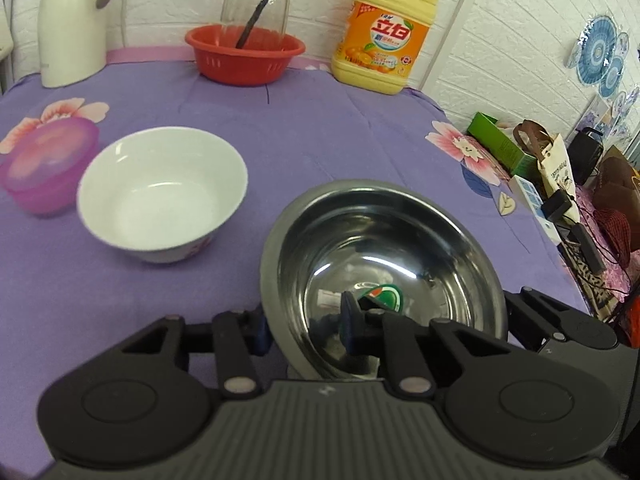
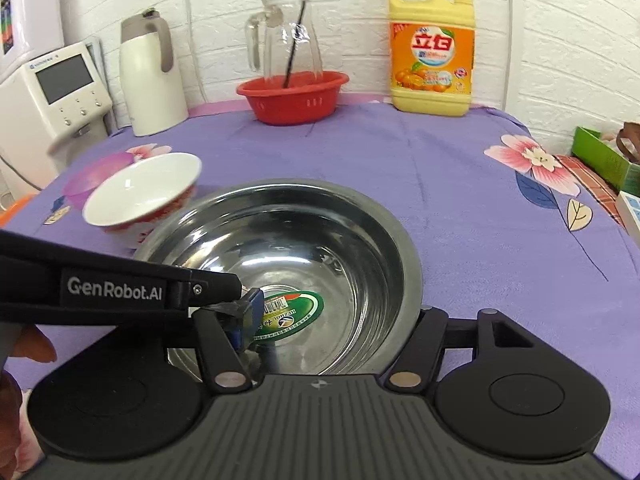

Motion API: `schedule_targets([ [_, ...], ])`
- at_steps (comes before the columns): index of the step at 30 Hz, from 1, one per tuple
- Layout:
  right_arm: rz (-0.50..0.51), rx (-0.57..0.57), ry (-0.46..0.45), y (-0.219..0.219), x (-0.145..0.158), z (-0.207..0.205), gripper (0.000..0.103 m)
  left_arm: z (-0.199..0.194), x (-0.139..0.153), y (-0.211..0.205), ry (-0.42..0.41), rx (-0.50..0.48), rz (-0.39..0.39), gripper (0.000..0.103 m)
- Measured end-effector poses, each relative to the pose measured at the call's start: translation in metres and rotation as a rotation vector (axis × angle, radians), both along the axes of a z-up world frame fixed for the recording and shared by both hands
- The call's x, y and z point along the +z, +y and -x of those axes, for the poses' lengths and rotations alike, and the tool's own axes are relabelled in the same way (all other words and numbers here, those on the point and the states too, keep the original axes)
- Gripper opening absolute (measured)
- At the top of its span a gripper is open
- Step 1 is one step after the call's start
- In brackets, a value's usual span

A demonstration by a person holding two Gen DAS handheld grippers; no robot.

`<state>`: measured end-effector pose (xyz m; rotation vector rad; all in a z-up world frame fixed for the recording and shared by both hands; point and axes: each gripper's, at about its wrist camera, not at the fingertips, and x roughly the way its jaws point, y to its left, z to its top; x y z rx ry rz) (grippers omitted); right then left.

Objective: Organize plates and bowls
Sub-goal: 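Grip the steel bowl rim with both grippers, then carry the steel bowl with both grippers toward the red-patterned white bowl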

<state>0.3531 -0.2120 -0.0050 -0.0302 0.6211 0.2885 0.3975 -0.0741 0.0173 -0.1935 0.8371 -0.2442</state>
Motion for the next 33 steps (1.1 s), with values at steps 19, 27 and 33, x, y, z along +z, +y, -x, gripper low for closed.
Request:
schedule_targets([
  [19,0.004,0.016,0.017,0.026,0.000,0.144,0.103,0.140,-0.007,0.021,0.035,-0.118,-0.017,0.014],
  [27,-0.046,-0.005,0.039,0.012,-0.005,0.164,0.103,0.156,-0.007,0.007,0.005,-0.188,-0.059,0.014],
  [33,-0.056,-0.018,0.063,0.007,-0.014,0.167,0.103,0.154,-0.015,0.001,0.009,-0.200,-0.076,0.014],
])
